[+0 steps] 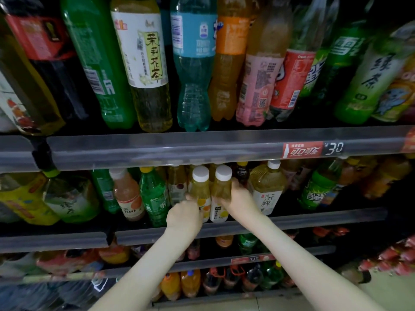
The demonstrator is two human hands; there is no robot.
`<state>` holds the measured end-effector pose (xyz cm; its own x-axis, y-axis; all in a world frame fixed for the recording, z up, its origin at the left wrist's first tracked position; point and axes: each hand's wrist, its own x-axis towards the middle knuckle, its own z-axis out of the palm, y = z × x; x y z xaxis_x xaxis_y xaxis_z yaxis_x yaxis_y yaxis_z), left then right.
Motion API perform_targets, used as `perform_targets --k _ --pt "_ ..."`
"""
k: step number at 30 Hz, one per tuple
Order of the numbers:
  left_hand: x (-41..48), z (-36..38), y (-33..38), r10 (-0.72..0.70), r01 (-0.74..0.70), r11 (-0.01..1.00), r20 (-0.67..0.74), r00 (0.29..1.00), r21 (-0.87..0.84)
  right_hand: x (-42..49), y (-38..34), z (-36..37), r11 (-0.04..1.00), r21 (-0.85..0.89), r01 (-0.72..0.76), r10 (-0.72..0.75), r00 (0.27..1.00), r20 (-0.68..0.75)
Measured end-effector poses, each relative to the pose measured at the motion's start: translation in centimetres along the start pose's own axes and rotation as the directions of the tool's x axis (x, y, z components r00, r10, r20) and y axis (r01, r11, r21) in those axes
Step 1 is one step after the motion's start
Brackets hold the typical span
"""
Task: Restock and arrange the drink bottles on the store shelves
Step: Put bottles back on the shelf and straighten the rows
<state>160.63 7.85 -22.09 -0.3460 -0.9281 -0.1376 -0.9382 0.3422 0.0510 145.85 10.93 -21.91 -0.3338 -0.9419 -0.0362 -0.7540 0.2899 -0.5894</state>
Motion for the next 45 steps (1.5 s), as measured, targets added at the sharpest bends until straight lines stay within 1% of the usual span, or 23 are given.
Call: perform_targets --k 2,4,6,8,9,10,12,14,15,17,19,21,23,25,27,32,34,36,39,40,42,43,45 --pt "-2.2 -2.6 1.0 0.051 -0.035 0.985 -0.094 0.994 0.168 -0.9 -0.1 -0.9 0.999 0.031 0.044 -0.043 0.999 -0.032" --pt "-4.2 -5.3 2.0 0.165 -0.117 0.976 -0.264 0.95 0.186 -2.2 -0.4 -2.4 0.995 0.028 0.099 -0.096 0.991 -0.097" --pt "-5.4 -7.8 2.8 0.295 -0.291 0.952 -0.506 0.81 0.089 -3.4 -0.8 -4.8 0.981 0.04 0.189 -0.179 0.966 -0.186" --pt "-5.5 -9.8 4.0 0.384 -0.513 0.857 -0.714 0.585 0.042 -4.6 -1.4 -7.7 0.948 0.056 0.315 -0.287 0.915 -0.283" --pt "-5.2 -10.8 4.8 0.408 -0.58 0.813 -0.768 0.494 0.058 -5.1 -1.7 -9.3 0.922 0.053 0.383 -0.343 0.874 -0.345" --pt "-4.8 -11.8 5.6 0.417 -0.621 0.779 -0.81 0.413 0.084 -5.3 -1.8 -10.8 0.897 0.036 0.441 -0.388 0.822 -0.417" --pt "-4.3 -14.4 7.8 0.403 -0.674 0.729 -0.87 0.285 0.117 -5.5 -1.6 -14.0 0.857 -0.018 0.514 -0.425 0.689 -0.587" --pt "-3.5 -16.7 9.9 0.388 -0.694 0.707 -0.894 0.223 0.134 -5.0 -1.3 -17.2 0.844 -0.061 0.533 -0.398 0.547 -0.736" --pt "-2.9 -17.7 10.9 0.392 -0.689 0.71 -0.895 0.214 0.146 -4.5 -1.1 -18.9 0.856 -0.06 0.514 -0.357 0.503 -0.787" --pt "-1.4 -19.3 12.6 0.398 -0.631 0.753 -0.893 0.212 0.186 -3.1 -0.6 -22.2 0.92 -0.021 0.392 -0.232 0.497 -0.836" --pt "0.2 -20.7 13.8 0.38 -0.527 0.826 -0.887 0.262 0.198 -1.5 0.2 -25.0 0.972 -0.005 0.233 -0.122 0.488 -0.864" --pt "1.7 -21.4 14.2 0.34 -0.438 0.882 -0.878 0.336 0.174 -0.3 0.7 -27.1 0.991 -0.048 0.121 -0.098 0.447 -0.889" --pt "2.8 -21.5 14.3 0.322 -0.392 0.904 -0.874 0.364 0.17 0.8 1.1 -28.6 0.997 -0.08 0.015 -0.077 0.477 -0.875" --pt "3.5 -21.1 14.2 0.333 -0.371 0.907 -0.878 0.343 0.199 2.0 1.4 -29.4 0.99 -0.116 -0.078 -0.057 0.533 -0.844" --pt "3.7 -20.7 14.0 0.343 -0.366 0.905 -0.879 0.331 0.215 3.0 1.6 -29.7 0.982 -0.161 -0.096 -0.08 0.56 -0.825" --pt "3.3 -20.0 13.1 0.388 -0.392 0.887 -0.853 0.349 0.244 3.4 2.1 -29.3 0.991 -0.086 0.101 -0.128 0.563 -0.816" --pt "2.6 -19.3 12.9 0.371 -0.436 0.878 -0.857 0.358 0.198 2.9 2.5 -29.3 0.973 0.011 0.23 -0.124 0.564 -0.816" --pt "1.8 -18.5 12.8 0.347 -0.479 0.866 -0.864 0.365 0.145 2.1 3.0 -29.5 0.925 0.146 0.351 -0.1 0.594 -0.798" --pt "0.7 -17.2 13.0 0.344 -0.536 0.837 -0.867 0.362 0.108 0.6 3.3 -29.5 0.901 0.223 0.372 -0.06 0.617 -0.785" --pt "0.4 -16.8 13.1 0.348 -0.553 0.827 -0.866 0.36 0.102 0.1 3.3 -29.3 0.89 0.232 0.392 -0.059 0.604 -0.794" --pt "-0.3 -16.3 13.5 0.345 -0.589 0.805 -0.867 0.36 0.076 -1.0 3.1 -28.5 0.849 0.229 0.477 -0.084 0.549 -0.832" --pt "-0.6 -16.1 13.8 0.341 -0.607 0.792 -0.869 0.359 0.061 -1.5 3.0 -28.0 0.823 0.207 0.529 -0.107 0.502 -0.858" --pt "-1.2 -15.7 14.3 0.34 -0.641 0.766 -0.874 0.347 0.043 -2.4 2.9 -27.1 0.778 0.099 0.62 -0.17 0.36 -0.917"
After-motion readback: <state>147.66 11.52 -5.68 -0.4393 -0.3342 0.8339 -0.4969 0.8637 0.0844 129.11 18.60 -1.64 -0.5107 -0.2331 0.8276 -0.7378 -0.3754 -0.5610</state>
